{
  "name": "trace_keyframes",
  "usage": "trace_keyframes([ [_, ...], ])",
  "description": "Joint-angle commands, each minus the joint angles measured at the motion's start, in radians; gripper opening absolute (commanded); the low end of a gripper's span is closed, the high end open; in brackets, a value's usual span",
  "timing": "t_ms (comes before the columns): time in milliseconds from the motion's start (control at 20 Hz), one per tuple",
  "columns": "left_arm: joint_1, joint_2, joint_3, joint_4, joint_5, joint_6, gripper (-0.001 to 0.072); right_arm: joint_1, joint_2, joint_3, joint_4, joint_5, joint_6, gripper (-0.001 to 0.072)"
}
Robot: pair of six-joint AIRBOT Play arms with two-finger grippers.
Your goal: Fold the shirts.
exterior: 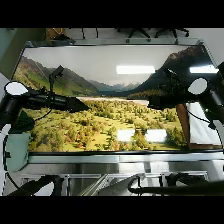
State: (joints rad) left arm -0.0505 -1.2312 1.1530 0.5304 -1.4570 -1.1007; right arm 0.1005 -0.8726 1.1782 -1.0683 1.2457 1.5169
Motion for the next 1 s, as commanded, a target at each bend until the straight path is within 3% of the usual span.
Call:
trace_keyframes([
  [0, 0.0, 0.001, 0.0, 0.0, 0.0, 0.0, 0.0016, 0.001, -0.001, 0.0, 0.0, 0.0, 0.001, 0.0017],
  [350, 0.024, 0.001, 0.001, 0.002, -0.019, 0.0, 0.0015, 0.001, -0.001, 0.0, 0.0, 0.0, 0.001, 0.0016],
  [550, 0.155, 0.001, 0.005, 0.061, 0.012, -0.013, 0.0013, 0.001, -0.002, 0.0, 0.0, 0.0, 0.001, 0.0016],
  [850, 0.311, 0.001, 0.178, 0.78, 0.04, -0.245, 0.0019, 0.001, -0.002, 0.0, 0.0, 0.0, 0.001, 0.0017],
  [950, 0.354, 0.0, 0.198, 0.938, 0.057, -0.288, 0.0039, 0.001, -0.002, 0.0, 0.0, 0.0, 0.001, 0.0016],
])
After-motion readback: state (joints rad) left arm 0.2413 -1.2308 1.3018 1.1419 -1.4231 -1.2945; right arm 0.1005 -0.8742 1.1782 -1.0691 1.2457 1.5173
